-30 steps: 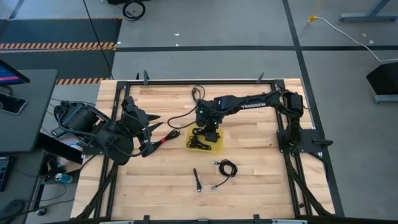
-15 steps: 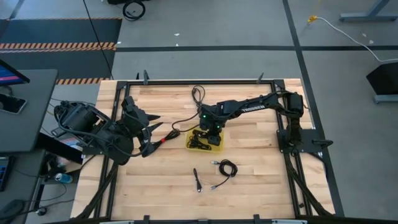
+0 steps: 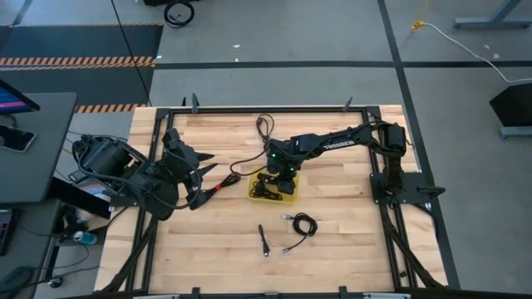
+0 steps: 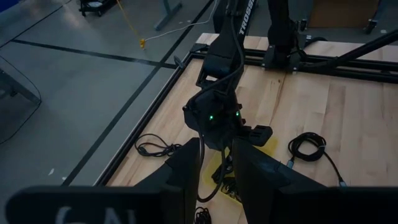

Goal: Pick and place USB-C Cables
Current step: Put the black charger cable into the yellow bin

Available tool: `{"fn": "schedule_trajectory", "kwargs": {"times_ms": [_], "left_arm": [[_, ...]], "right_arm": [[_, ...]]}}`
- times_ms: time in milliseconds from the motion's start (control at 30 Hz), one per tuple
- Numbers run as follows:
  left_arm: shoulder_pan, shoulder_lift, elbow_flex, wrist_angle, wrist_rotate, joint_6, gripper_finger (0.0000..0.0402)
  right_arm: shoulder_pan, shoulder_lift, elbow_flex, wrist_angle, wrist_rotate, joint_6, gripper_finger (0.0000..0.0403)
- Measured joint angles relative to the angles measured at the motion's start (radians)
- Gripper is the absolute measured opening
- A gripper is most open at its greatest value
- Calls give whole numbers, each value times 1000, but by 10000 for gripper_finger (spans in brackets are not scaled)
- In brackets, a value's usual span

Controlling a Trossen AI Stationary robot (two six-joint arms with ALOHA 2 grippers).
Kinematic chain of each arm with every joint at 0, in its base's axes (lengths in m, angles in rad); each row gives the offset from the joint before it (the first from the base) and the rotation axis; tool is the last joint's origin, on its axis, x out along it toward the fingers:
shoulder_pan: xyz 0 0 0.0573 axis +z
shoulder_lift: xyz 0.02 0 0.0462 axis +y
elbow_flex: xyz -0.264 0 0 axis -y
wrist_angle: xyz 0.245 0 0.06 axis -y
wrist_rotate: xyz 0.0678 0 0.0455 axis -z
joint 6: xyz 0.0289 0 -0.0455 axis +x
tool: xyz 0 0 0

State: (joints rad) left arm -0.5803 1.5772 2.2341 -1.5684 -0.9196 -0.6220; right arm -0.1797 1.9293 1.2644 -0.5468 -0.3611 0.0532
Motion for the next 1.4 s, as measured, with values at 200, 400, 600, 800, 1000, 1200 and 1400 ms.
{"fn": "schedule_trajectory", "kwargs": {"times_ms": [200, 400, 600, 800, 1000, 1200, 1400], "left_arm": [[0, 0, 0, 0, 0, 0, 102], [0, 0, 0, 0, 0, 0, 102], [0, 0, 0, 0, 0, 0, 102], [0, 0, 0, 0, 0, 0, 102], [0, 0, 0, 0, 0, 0, 102], [0, 0, 0, 0, 0, 0, 102], [0, 0, 0, 0, 0, 4, 102]], "right_arm": [[1, 0, 0, 0, 0, -2, 64], [1, 0, 0, 0, 0, -3, 64], [1, 1, 0, 0, 0, -3, 64], [2, 1, 0, 0, -1, 5, 89], [4, 3, 24, -20, -13, 1, 115], [16, 2, 97, -68, -53, 0, 115], [27, 1, 118, -92, -36, -26, 116]]}}
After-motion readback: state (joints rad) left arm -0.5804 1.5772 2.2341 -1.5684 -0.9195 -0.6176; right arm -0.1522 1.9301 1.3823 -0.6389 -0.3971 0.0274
